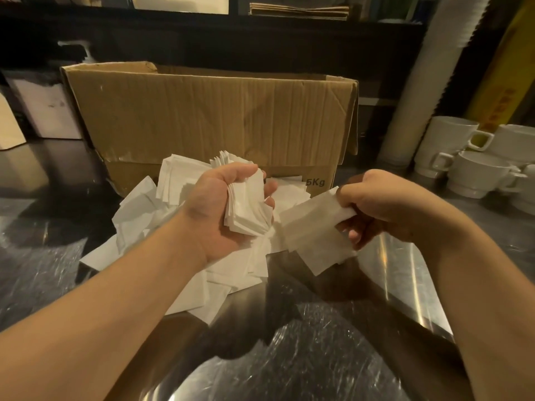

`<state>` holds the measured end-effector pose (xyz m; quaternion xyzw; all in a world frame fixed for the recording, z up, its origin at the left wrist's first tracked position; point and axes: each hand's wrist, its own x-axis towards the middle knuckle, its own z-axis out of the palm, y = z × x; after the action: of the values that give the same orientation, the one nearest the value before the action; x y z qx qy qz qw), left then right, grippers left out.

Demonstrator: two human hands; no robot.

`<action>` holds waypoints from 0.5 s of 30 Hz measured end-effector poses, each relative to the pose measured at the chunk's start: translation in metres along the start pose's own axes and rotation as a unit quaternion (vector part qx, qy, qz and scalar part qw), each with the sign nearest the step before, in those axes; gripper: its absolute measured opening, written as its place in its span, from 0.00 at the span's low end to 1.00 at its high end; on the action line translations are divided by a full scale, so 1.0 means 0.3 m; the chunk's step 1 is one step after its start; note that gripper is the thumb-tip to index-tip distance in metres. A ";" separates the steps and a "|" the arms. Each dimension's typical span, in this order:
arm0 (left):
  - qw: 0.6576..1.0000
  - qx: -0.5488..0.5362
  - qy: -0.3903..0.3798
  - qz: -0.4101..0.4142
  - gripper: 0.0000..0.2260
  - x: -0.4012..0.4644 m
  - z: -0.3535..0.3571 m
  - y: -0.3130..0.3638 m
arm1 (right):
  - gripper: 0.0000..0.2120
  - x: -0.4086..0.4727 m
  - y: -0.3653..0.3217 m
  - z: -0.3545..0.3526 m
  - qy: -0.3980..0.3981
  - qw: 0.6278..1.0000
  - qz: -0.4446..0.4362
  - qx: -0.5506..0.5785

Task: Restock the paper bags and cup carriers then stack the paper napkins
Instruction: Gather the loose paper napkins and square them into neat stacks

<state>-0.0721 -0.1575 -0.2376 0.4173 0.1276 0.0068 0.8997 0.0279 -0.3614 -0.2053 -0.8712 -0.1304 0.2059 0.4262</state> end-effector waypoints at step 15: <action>1.000 0.011 0.016 -0.007 0.14 -0.001 -0.002 -0.001 | 0.17 0.016 0.035 -0.046 -0.005 0.951 -0.062 -0.303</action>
<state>-0.0725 -0.1573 -0.2382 0.4262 0.1454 0.0056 0.8929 0.0392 -0.3751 -0.2072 -0.9485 -0.2422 0.1341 0.1539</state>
